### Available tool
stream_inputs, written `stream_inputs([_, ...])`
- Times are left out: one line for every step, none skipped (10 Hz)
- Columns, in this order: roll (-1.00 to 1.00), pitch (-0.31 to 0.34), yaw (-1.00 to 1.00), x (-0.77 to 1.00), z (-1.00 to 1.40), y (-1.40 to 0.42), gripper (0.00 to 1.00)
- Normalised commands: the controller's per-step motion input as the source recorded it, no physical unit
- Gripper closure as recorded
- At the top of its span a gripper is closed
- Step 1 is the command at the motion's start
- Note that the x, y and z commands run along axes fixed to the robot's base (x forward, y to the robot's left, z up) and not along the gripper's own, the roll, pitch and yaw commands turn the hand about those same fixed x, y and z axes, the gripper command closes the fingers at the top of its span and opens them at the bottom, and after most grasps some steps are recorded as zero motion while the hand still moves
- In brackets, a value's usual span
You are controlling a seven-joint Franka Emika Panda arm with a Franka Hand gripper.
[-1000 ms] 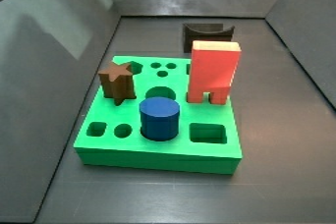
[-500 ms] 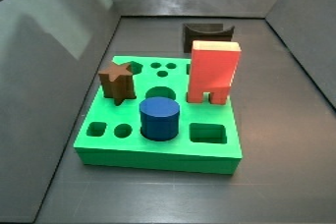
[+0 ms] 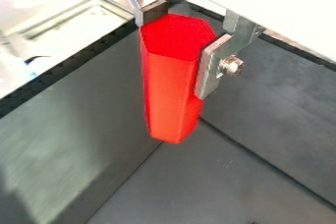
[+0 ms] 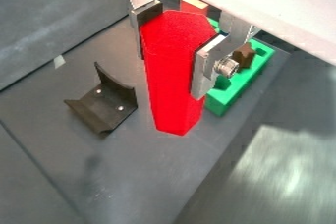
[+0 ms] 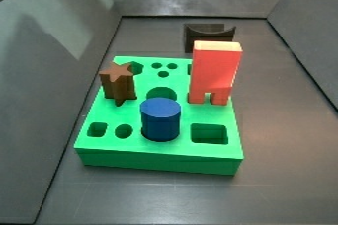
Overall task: Pick up the hexagon object. Move up. Move to above the board. Insert the hexagon object.
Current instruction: Move to above the board.
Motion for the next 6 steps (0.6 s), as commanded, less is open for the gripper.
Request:
stream_inputs([0.04,0.236,0.15,0.34,0.04,-1.0,1.0])
stream_inputs([0.0,0.188,0.1,0.34,0.04,-1.0,1.0])
stream_inputs([0.01,0.129,0.04,0.35,0.04,-1.0,1.0])
stream_inputs([0.0,0.12,0.03,0.35,0.04,-1.0,1.0])
stream_inputs([0.0,0.114,0.02,0.36,0.05,-1.0,1.0])
stream_inputs([0.0,0.113,0.01,0.37,0.05,-1.0,1.0])
